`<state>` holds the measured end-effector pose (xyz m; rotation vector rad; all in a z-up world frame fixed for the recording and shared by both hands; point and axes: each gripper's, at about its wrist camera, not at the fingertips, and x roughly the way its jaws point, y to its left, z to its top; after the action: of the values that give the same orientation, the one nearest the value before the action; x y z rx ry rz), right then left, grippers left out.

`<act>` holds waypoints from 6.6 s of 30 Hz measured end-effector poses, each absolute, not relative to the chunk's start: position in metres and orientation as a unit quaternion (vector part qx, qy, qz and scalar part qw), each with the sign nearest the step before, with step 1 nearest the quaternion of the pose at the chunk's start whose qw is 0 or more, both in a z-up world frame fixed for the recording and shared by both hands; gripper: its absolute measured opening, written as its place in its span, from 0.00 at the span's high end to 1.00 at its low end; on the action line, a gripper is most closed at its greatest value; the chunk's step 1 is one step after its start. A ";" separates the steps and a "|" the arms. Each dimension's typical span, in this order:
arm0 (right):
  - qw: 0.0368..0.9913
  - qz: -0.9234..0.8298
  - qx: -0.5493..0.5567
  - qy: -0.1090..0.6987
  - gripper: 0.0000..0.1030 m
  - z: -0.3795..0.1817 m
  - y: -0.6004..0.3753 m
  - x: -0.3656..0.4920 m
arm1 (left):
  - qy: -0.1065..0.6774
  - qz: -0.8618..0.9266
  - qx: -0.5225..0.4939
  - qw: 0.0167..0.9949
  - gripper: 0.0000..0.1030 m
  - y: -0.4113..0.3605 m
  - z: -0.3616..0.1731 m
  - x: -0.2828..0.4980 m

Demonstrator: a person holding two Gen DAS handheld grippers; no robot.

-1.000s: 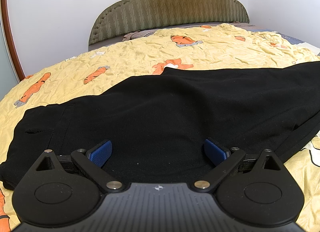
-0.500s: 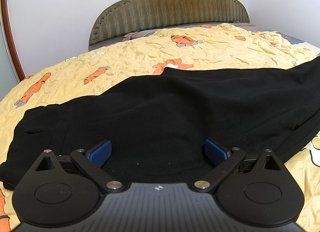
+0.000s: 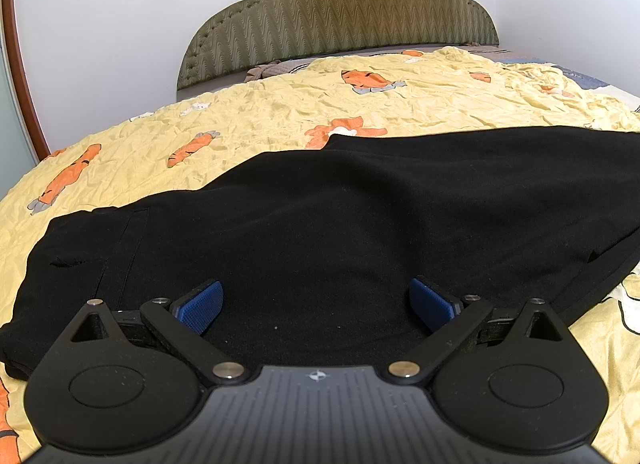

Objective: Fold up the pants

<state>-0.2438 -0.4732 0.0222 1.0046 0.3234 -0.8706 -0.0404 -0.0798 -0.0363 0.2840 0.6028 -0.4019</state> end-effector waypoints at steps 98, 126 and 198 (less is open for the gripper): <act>0.833 -0.202 0.462 0.227 0.71 -0.018 -0.351 -0.232 | 0.283 -0.207 0.165 0.922 0.91 -0.143 -0.003 -0.036; 0.798 -0.315 0.484 0.171 0.54 -0.007 -0.386 -0.268 | 0.249 -0.175 0.194 0.933 0.70 -0.146 -0.038 -0.049; 0.933 -0.001 0.091 0.347 0.53 0.017 -0.155 -0.097 | 0.242 -0.045 0.163 0.956 0.11 -0.067 -0.031 -0.040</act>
<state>-0.0967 -0.1554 0.0167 0.1864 0.7097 -0.0020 -0.0400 -0.0670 -0.0311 0.3299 0.4906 -0.0903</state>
